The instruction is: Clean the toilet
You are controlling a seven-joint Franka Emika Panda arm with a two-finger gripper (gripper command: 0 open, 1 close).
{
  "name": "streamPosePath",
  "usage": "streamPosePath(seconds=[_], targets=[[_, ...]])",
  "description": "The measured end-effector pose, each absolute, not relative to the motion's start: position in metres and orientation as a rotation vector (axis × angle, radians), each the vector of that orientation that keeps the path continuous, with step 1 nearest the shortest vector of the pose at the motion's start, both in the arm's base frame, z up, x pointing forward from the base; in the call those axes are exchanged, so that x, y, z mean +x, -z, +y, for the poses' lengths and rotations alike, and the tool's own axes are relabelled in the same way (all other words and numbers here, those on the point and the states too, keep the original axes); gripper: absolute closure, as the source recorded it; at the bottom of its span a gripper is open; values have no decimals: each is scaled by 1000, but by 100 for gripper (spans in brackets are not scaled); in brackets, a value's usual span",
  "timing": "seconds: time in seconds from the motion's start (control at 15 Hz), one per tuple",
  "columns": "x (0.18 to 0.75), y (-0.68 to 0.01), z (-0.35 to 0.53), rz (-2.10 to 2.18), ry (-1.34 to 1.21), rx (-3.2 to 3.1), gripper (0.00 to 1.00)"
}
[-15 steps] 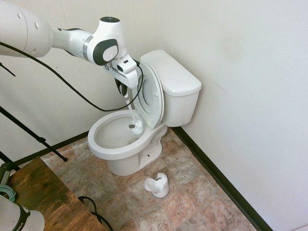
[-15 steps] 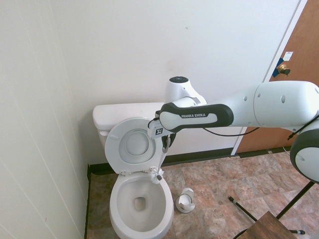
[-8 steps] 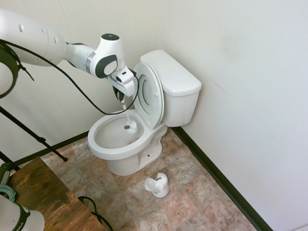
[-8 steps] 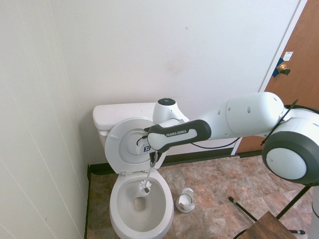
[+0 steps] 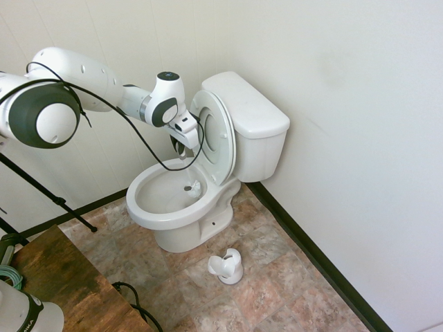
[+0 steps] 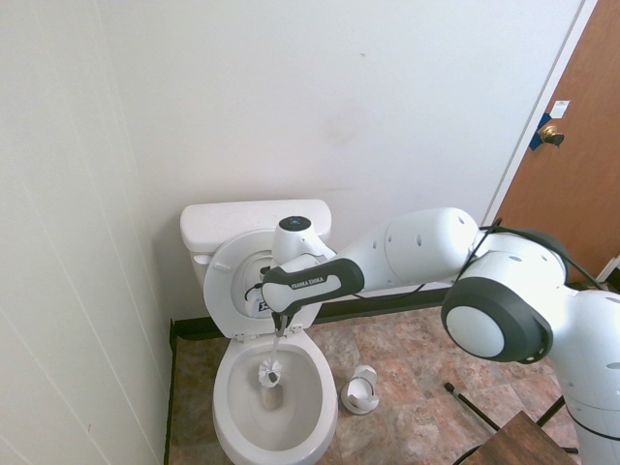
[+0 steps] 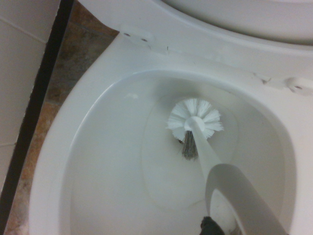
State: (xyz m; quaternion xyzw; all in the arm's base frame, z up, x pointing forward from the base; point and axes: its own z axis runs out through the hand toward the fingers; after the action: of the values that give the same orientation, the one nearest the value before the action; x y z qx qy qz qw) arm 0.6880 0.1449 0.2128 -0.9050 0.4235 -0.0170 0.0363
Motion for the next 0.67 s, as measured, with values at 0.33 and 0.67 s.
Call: streamPosePath(seconds=[0.33,0.67], targets=[[711,-182,156,1336,53,-2761,100],[713,-186,185,1306,74,-2776,100]])
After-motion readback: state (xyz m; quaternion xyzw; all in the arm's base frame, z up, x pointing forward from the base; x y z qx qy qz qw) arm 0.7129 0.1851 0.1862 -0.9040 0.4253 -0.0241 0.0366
